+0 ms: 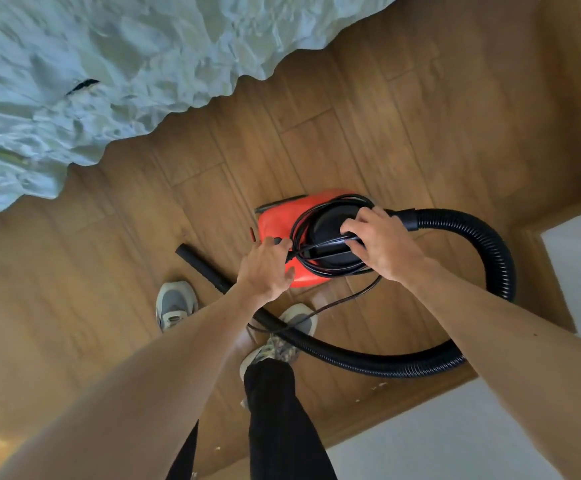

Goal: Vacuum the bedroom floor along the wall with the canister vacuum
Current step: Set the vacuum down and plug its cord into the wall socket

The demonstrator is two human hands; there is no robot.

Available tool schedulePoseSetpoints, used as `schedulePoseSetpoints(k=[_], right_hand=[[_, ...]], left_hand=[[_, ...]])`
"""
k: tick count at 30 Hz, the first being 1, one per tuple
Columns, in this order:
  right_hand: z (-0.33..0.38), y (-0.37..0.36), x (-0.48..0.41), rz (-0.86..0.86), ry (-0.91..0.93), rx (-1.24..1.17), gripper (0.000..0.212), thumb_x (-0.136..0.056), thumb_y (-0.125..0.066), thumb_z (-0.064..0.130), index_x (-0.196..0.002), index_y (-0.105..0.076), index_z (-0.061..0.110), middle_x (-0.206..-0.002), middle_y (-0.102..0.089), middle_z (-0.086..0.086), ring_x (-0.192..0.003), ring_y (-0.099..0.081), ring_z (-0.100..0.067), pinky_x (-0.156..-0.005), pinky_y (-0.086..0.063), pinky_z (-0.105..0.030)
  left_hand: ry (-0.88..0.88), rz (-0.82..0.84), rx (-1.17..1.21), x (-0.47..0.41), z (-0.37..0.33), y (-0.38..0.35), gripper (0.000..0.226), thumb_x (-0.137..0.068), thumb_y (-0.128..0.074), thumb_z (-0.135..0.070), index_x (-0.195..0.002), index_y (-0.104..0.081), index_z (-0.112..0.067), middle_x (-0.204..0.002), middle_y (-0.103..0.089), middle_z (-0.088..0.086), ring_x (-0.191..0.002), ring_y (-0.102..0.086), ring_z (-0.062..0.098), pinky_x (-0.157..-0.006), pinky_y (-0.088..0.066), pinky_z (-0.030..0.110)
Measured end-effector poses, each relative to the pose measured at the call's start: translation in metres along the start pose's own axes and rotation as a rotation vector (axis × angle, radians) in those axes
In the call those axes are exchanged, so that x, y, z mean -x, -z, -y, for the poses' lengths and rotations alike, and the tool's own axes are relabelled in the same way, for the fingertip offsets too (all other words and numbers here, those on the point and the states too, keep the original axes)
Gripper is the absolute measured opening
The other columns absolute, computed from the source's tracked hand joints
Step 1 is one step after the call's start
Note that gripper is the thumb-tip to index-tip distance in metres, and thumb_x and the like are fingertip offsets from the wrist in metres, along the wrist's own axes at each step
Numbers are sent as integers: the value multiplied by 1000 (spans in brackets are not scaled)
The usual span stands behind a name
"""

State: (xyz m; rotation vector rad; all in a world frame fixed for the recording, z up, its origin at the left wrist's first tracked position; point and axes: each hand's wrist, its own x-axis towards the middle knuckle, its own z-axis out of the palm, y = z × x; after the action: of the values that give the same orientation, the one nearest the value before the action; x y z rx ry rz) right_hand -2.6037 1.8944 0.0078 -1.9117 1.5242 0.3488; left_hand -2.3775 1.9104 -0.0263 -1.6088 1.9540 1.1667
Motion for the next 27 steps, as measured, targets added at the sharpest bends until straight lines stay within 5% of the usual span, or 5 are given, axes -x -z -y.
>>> schedulePoseSetpoints(k=[12,21,27], right_hand=[[2,14,13,-197,98,-131,12,-79,-80,2,-91,-78,4,-76,-59,-9,-73,-58,-32,-58,-54,-47],[41,76,56,-192,-48,-195,18,-97,-64,17,-109,-73,8,-93,-63,-8,-95,-57,-29,-79,-50,-44],[69,131,88,-344,-157,-360,8,-93,-67,12,-91,-61,6,-82,-58,2,-81,-51,-22,-74,-46,-41]], left_hand=[[-46,-117,103,7,5,20,14,-90,-68,-22,-103,-69,-16,-95,-65,6,-89,-64,31,-70,-53,44],[-163,-137,-6,40,-13,113,11,-90,-68,-21,-96,-69,-11,-94,-66,2,-88,-63,25,-70,-52,39],[-283,-178,-26,66,-37,194,13,-91,-67,-24,-97,-70,-13,-88,-67,2,-79,-63,22,-68,-53,39]])
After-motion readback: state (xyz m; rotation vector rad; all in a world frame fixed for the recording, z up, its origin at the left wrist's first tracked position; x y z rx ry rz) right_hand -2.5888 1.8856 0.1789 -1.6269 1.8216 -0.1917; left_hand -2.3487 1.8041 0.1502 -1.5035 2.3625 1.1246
